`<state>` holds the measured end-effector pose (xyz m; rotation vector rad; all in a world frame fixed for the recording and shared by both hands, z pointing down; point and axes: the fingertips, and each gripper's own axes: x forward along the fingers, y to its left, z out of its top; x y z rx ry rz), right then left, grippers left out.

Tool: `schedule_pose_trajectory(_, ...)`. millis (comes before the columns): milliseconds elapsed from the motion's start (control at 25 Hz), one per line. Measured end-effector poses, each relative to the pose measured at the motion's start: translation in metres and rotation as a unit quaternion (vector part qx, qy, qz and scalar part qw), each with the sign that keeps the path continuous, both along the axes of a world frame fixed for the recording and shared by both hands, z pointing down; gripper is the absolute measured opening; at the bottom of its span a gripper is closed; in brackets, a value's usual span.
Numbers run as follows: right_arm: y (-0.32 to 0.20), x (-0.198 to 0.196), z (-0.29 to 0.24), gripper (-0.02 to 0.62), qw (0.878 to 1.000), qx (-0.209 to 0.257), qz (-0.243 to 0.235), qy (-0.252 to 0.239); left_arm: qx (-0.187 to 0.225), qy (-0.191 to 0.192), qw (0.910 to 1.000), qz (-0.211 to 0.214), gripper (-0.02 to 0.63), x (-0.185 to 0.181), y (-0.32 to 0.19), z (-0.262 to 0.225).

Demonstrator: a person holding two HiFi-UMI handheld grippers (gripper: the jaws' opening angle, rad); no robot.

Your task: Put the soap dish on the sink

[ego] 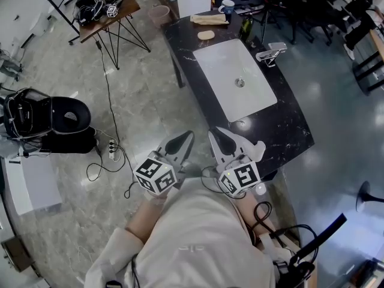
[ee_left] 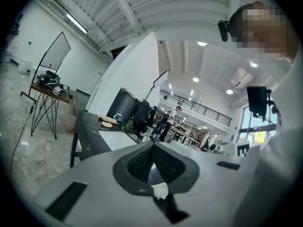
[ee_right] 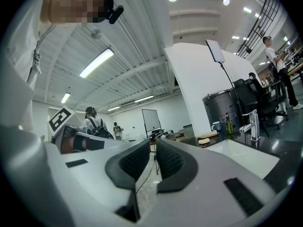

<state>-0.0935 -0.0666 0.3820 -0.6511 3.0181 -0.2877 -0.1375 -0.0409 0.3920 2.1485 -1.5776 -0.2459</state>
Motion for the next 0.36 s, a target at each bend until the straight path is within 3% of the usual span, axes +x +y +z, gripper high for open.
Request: schedule_pose_trajectory(360,0.003,0.001,0.003,0.057,1.000,0.004,-0.009,0.003,-0.018,-0.004,0.9992,-0.036,0.006,-0.008,-0.002,0.010)
